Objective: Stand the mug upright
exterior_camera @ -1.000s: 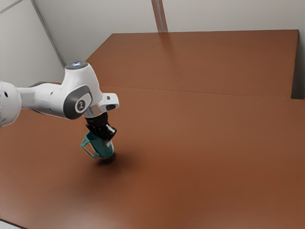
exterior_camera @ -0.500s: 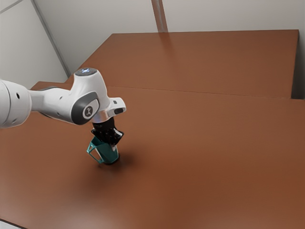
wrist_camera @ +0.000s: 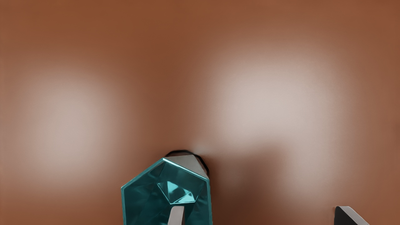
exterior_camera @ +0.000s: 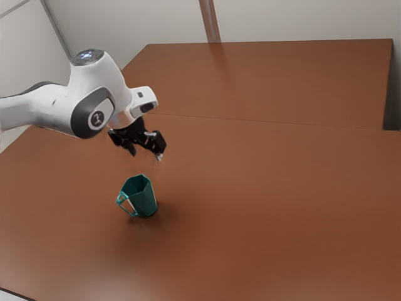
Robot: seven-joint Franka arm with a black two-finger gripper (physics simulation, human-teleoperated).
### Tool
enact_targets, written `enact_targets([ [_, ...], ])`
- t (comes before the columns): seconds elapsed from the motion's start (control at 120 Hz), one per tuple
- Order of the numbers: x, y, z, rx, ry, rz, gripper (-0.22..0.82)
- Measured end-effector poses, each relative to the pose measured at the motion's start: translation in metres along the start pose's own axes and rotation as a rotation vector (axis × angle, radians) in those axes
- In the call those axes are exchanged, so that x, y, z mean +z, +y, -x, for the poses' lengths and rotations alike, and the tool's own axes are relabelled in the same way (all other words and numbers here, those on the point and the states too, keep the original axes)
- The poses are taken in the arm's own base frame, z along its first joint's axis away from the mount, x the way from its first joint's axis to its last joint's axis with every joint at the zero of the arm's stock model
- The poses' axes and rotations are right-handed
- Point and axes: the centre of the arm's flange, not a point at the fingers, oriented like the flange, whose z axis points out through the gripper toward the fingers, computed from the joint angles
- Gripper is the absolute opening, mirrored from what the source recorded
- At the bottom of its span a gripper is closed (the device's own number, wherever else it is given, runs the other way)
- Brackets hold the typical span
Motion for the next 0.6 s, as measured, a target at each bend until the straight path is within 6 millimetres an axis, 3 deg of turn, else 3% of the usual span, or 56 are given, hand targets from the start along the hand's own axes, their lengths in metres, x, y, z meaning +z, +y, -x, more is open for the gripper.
enact_targets([
  [0.083, -0.043, 0.017, -0.025, 0.020, 0.010, 0.002, 0.54],
  [0.217, -0.083, 0.023, -0.060, 0.014, -0.039, 0.000, 0.56],
  [0.408, -0.122, 0.016, -0.080, -0.010, -0.092, -0.005, 0.58],
  [0.6, -0.140, 0.008, -0.094, -0.032, -0.133, -0.007, 0.59],
])
